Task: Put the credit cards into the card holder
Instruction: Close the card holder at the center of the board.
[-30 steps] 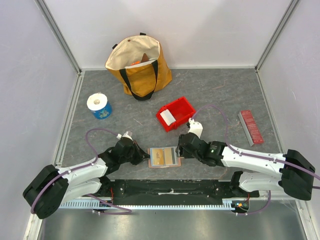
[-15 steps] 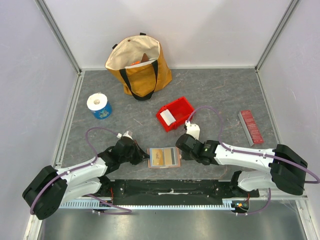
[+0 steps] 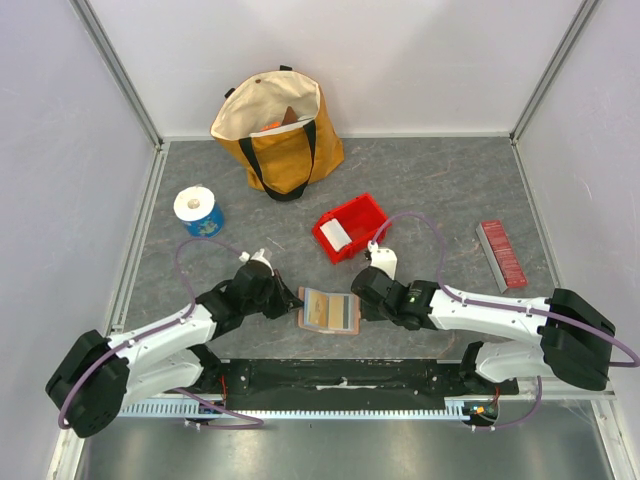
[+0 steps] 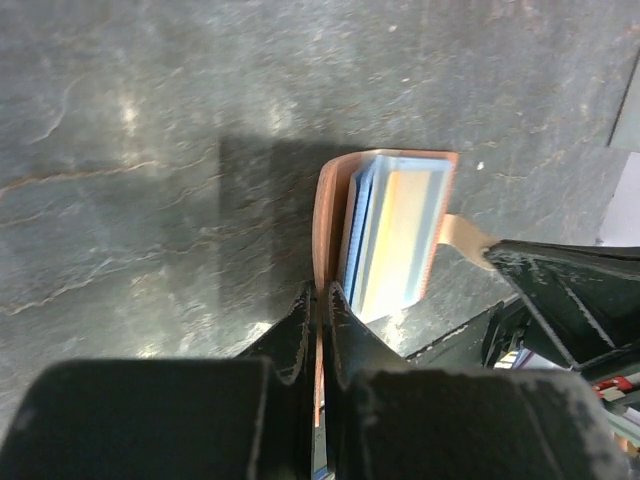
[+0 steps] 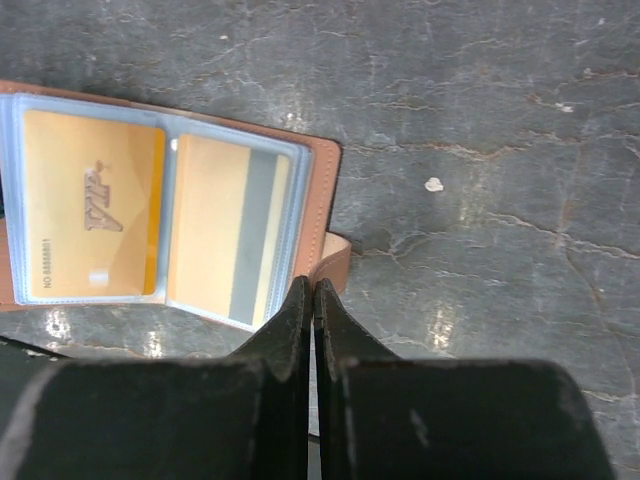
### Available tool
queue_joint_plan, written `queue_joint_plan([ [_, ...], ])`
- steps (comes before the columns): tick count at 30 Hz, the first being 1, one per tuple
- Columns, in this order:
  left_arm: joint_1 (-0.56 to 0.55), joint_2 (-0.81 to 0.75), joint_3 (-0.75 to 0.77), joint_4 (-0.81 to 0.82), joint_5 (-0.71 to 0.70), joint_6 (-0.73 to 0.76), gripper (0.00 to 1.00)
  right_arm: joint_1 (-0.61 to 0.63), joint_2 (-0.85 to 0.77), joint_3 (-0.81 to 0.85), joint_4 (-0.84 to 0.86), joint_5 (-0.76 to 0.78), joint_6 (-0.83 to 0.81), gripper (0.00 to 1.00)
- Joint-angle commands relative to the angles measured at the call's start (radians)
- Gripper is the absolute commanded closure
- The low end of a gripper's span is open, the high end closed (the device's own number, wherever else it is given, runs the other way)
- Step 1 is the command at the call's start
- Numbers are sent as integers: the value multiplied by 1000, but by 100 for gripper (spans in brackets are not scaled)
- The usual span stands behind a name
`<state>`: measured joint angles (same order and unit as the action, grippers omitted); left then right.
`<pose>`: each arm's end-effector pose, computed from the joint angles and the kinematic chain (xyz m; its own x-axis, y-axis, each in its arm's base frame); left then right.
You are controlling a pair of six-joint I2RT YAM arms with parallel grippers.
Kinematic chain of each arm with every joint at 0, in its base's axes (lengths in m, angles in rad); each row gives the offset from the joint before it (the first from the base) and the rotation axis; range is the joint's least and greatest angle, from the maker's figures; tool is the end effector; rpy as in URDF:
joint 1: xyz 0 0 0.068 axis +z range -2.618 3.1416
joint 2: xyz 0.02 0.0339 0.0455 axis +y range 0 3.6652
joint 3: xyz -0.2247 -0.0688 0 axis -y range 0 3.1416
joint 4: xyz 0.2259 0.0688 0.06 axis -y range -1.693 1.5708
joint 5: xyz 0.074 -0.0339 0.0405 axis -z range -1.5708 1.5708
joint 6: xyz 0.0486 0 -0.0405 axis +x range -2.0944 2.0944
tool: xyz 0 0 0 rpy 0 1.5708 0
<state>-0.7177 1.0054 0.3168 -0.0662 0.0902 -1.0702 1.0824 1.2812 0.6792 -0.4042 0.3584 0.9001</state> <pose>0.1488 -0.1357 0.1221 -0.8657 -0.4041 -0.2955 -0.1147 0.7347 -0.6687 0.1276 0.2039 0.1494 -0.8252 0.0104 -0.5647 -0.1487 0.9606 0.2350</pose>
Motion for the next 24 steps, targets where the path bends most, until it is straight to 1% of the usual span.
queue_joint_plan([
  [1,-3,10,97,-58,34,108,98,1,-28,-19,91,-35,16,100],
  [5,-3,35,154,-95,65,159,98,1,-52,-56,146,-58,49,100],
  [10,-3,76,205,-101,123,191,98,-1,-88,-98,182,-47,79,100],
  [16,-15,104,255,-99,152,211,94,1,-114,-121,197,-36,95,100],
  [21,-41,151,286,-98,177,231,87,2,-132,-139,208,-22,111,100],
  [23,-60,177,300,-98,180,239,84,1,-140,-147,215,-19,118,100],
  [24,-77,188,309,-98,178,246,81,1,-143,-153,217,-21,122,100],
])
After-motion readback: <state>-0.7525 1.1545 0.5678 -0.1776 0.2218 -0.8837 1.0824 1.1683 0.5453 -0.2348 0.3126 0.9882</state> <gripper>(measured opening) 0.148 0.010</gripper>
